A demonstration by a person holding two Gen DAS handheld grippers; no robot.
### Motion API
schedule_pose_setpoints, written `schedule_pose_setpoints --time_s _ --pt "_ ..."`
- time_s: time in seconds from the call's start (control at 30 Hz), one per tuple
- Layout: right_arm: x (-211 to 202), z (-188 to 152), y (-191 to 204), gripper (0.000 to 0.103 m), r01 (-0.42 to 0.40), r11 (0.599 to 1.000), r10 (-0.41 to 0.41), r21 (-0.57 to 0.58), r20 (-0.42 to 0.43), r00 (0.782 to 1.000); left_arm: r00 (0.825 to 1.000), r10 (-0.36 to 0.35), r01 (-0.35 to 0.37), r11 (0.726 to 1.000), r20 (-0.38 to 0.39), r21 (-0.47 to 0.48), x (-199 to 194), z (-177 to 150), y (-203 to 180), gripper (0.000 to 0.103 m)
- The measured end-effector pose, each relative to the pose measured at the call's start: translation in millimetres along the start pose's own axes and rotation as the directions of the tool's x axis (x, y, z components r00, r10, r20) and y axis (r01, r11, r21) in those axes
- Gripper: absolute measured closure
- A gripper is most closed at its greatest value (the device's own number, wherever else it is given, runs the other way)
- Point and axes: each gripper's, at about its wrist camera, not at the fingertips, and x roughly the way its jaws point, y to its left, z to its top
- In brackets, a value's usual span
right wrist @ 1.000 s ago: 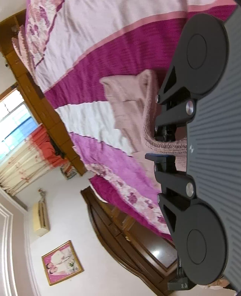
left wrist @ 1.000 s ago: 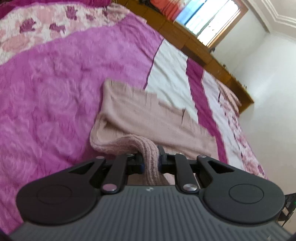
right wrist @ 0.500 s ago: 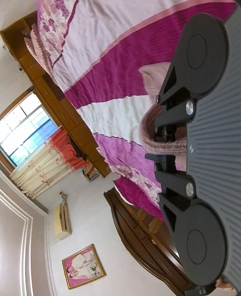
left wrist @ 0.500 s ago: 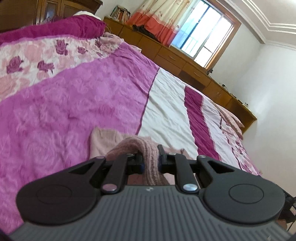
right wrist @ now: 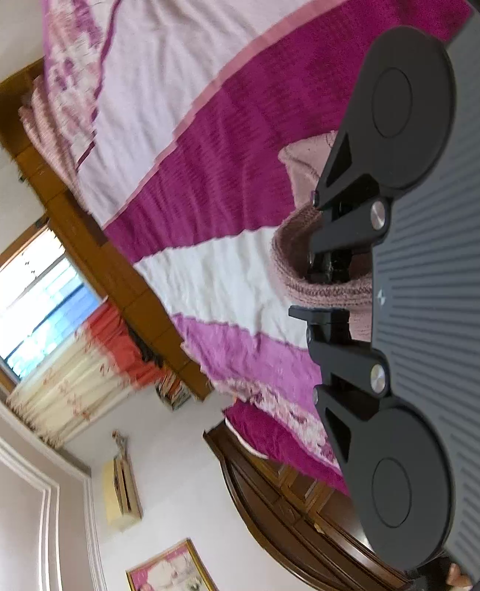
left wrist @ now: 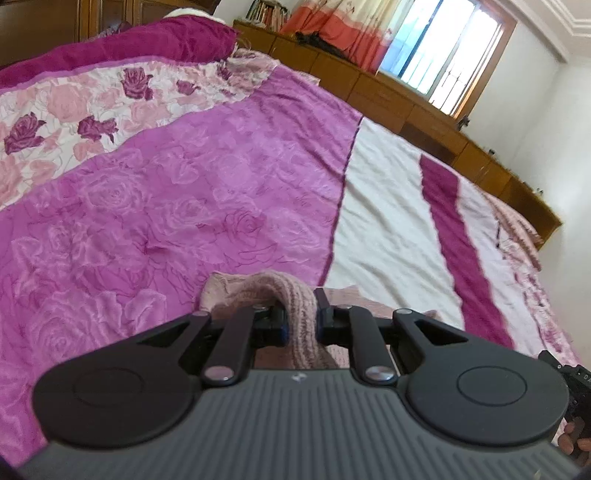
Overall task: Fold small clothes
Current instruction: 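Lift the hem with both grippers and fold it toward the collar, then lay the hem on the folded sleeves and open both grippers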
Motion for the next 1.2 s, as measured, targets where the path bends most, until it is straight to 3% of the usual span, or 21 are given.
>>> schedule_pose_setpoints --time_s 0.43,0.57,0.7,0.83,0.93,1.1,1.2 --pt "59.0 -32.1 -62.2 0.094 0.180 0.981 -0.172 0.075 -0.106 0.979 0.986 0.127 -0.118 0.989 -0.108 0.087 80.1 -32.1 19.3 0.086" --pt "64.3 -39.6 -79.9 0.093 0.159 0.975 -0.143 0.153 -0.112 0.983 0.986 0.127 -0.118 0.989 -0.107 0.091 84.1 -38.2 24.8 0.084" --pt "66.0 -40.4 -77.7 0.093 0.157 0.979 -0.141 0.131 -0.118 0.983 0.985 0.133 -0.121 0.986 -0.110 0.110 82.0 -37.7 23.1 0.080" --pt "61.7 -36.1 -71.6 0.078 0.156 0.979 -0.139 0.133 -0.128 0.982 0.985 0.129 -0.117 0.988 -0.115 0.101 68.7 -36.3 23.1 0.067" --pt "50.5 -34.4 -71.4 0.070 0.147 0.972 -0.124 0.183 -0.133 0.983 0.986 0.116 -0.105 0.989 -0.117 0.102 55.5 -38.3 25.3 0.065" --pt "23.2 -34.2 -63.3 0.055 0.147 0.976 -0.129 0.162 -0.119 0.984 0.988 0.085 -0.074 0.993 -0.126 0.090 37.1 -43.6 30.5 0.065" --pt "9.1 -37.4 -58.5 0.054 0.146 0.980 -0.129 0.135 -0.124 0.984 0.990 0.071 -0.060 0.994 -0.125 0.089 30.9 -46.8 32.7 0.065"
